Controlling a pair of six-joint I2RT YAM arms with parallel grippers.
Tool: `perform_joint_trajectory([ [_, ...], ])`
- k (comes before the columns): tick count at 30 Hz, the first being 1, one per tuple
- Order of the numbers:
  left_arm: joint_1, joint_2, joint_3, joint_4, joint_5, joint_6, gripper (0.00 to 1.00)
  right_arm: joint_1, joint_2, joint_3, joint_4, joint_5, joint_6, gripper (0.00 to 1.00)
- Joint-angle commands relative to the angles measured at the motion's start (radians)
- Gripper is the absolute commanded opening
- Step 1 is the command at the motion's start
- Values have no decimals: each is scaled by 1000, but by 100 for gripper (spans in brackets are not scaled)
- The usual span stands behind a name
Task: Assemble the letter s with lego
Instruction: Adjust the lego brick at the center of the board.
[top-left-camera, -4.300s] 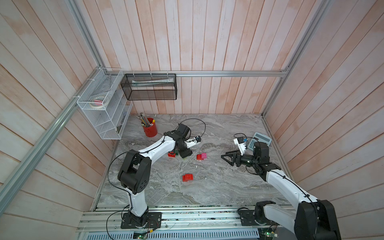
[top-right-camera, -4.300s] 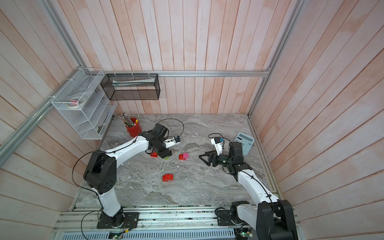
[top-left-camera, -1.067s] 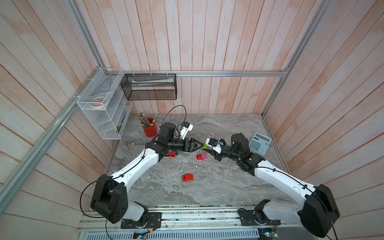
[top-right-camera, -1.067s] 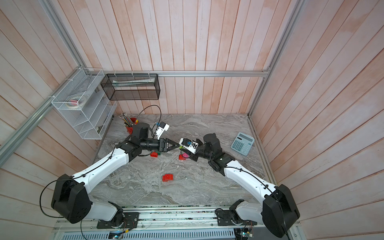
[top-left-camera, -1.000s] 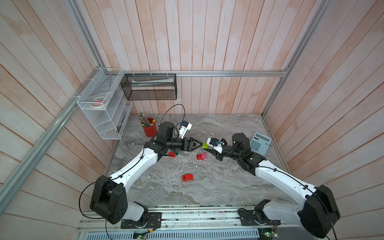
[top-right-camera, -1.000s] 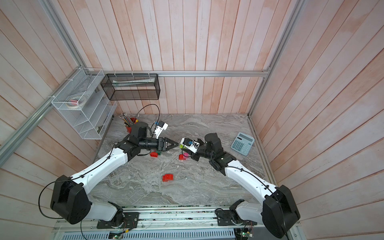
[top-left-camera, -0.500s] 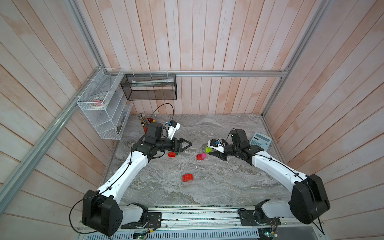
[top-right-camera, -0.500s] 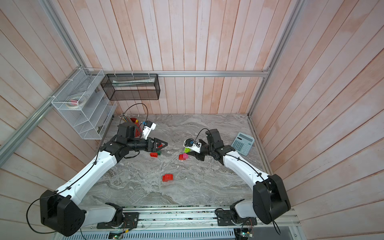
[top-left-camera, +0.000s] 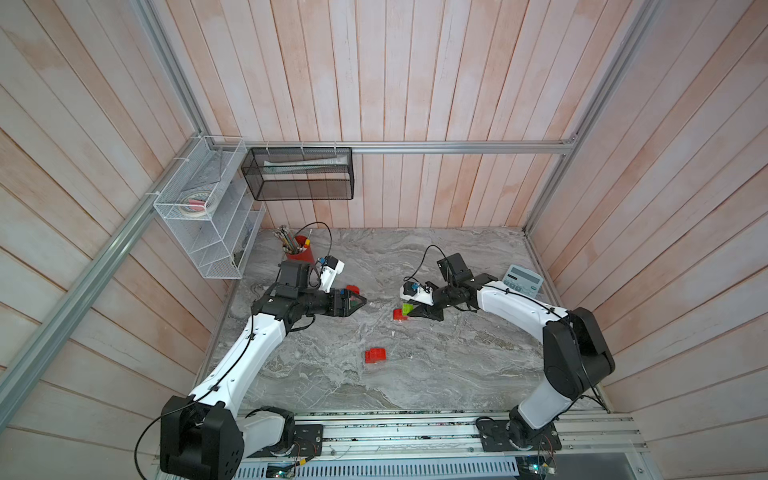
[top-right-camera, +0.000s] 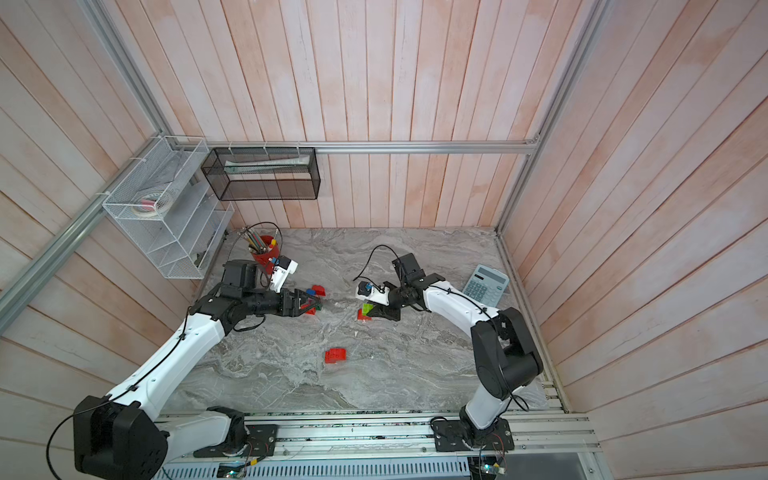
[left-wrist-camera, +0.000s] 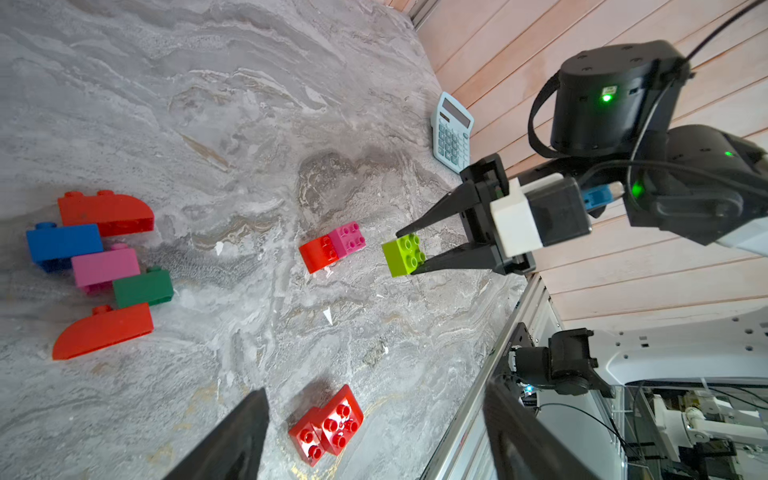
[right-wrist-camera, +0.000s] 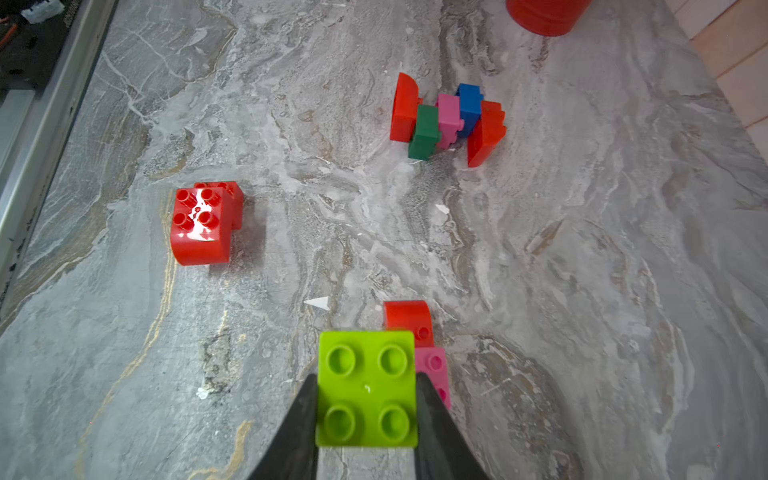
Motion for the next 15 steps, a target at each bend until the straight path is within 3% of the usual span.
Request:
perform_joint_trajectory([
  [1, 21, -25, -23, 2, 23, 38, 84, 43, -2, -58, 0, -2, 6, 12],
  [15, 45, -22, -88, 35, 61, 41, 84, 136, 42, -212, 160, 171, 69, 14],
])
